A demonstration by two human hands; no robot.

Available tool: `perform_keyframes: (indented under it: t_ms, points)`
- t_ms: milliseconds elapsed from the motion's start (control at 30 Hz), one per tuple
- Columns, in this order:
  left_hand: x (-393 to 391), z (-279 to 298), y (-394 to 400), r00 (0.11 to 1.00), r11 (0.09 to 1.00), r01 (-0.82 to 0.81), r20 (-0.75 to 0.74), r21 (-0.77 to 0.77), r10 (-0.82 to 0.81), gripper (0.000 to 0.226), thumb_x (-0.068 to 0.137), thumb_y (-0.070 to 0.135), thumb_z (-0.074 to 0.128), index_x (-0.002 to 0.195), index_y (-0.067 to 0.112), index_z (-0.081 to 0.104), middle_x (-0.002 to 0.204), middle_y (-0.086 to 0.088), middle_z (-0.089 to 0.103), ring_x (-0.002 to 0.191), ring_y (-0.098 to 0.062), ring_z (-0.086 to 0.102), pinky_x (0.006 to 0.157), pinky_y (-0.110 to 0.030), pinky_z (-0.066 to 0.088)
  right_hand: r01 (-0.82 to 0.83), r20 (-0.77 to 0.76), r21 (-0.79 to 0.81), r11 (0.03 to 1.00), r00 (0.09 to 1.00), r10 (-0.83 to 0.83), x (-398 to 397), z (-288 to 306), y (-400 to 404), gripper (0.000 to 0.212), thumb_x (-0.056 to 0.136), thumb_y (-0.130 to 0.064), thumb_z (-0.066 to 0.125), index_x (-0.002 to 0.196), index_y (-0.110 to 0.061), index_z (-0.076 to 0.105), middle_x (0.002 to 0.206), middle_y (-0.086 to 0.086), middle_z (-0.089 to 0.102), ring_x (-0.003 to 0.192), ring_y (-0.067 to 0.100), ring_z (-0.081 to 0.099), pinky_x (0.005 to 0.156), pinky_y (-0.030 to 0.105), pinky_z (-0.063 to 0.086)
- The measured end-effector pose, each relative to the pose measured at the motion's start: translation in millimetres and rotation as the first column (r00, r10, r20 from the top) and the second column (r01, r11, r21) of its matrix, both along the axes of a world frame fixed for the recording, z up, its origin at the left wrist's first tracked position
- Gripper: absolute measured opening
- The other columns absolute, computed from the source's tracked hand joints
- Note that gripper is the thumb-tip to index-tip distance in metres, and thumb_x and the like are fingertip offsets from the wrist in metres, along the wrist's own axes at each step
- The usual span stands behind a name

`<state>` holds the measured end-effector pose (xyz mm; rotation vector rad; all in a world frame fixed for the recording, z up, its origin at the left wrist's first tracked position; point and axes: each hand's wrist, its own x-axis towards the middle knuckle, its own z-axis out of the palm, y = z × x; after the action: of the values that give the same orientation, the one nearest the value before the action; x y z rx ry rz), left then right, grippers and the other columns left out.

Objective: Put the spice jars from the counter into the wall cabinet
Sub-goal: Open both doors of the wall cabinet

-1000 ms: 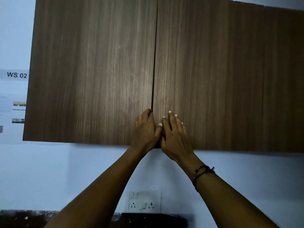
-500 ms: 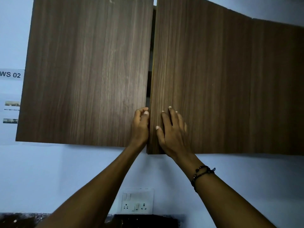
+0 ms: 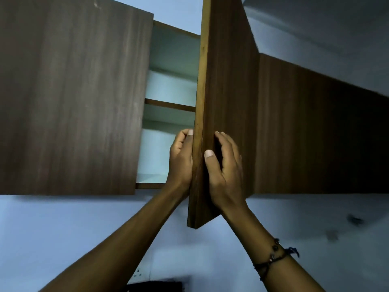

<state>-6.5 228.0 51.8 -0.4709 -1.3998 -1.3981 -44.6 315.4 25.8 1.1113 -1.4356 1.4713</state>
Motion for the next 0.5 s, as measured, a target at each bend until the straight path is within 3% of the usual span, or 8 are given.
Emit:
perform_keyframes:
  t_ms: [133, 200, 300, 400, 500]
  points:
    - [-2, -3, 49, 0.986, 0.986, 0.164, -0.001, -0.027, -0.164, 0.03, 0.106, 0.028, 0.035, 0.127, 0.022, 0.057, 0.105, -0.002, 0.071, 0.092, -0.012, 0.071, 0.074, -0.02, 0.057, -0.137, 0.08, 0.004, 0.991, 0.987, 0.136, 7, 2, 46, 0.054, 0.092, -0.046, 0.04, 0.144, -0.029, 0.041, 0.148, -0.01, 0.043, 0.133, 0.005, 0.043, 0.11, 0.04, 0.041]
    - [-7, -3, 75, 0.976, 0.975, 0.218, -0.019, -0.036, -0.218, 0.032, 0.107, 0.025, 0.034, 0.131, 0.024, 0.054, 0.115, -0.009, 0.068, 0.103, -0.022, 0.068, 0.087, -0.034, 0.057, -0.196, 0.109, 0.002, 0.981, 0.975, 0.195, 8, 1, 71, 0.053, 0.093, -0.045, 0.039, 0.144, -0.031, 0.041, 0.144, -0.012, 0.049, 0.128, 0.001, 0.049, 0.107, 0.034, 0.045]
    - [-19, -1, 120, 0.972, 0.97, 0.234, -0.017, -0.072, -0.235, 0.045, 0.103, 0.032, 0.033, 0.144, 0.019, 0.044, 0.139, -0.014, 0.056, 0.13, -0.029, 0.053, 0.111, -0.053, 0.041, -0.19, 0.089, -0.01, 0.982, 0.978, 0.19, 6, 2, 112, 0.049, 0.096, -0.041, 0.037, 0.143, -0.029, 0.044, 0.135, -0.013, 0.057, 0.12, 0.0, 0.056, 0.098, 0.022, 0.049]
    - [-35, 1, 164, 0.976, 0.968, 0.213, -0.018, -0.132, -0.218, 0.058, 0.096, 0.038, 0.031, 0.152, 0.025, 0.033, 0.158, 0.001, 0.038, 0.145, -0.011, 0.035, 0.121, -0.044, 0.029, -0.133, 0.078, -0.035, 0.99, 0.988, 0.136, 2, 5, 154, 0.046, 0.098, -0.036, 0.033, 0.139, -0.026, 0.05, 0.125, -0.013, 0.064, 0.115, 0.002, 0.06, 0.092, 0.017, 0.05]
    - [-56, -2, 205, 0.987, 0.967, 0.151, -0.026, -0.203, -0.16, 0.059, 0.097, 0.04, 0.026, 0.155, 0.03, 0.021, 0.165, 0.013, 0.019, 0.149, 0.004, 0.015, 0.126, -0.037, 0.015, -0.05, 0.118, -0.066, 0.997, 0.991, 0.057, -5, 6, 195, 0.043, 0.099, -0.035, 0.031, 0.128, -0.022, 0.06, 0.112, -0.012, 0.069, 0.106, 0.004, 0.064, 0.085, 0.016, 0.051]
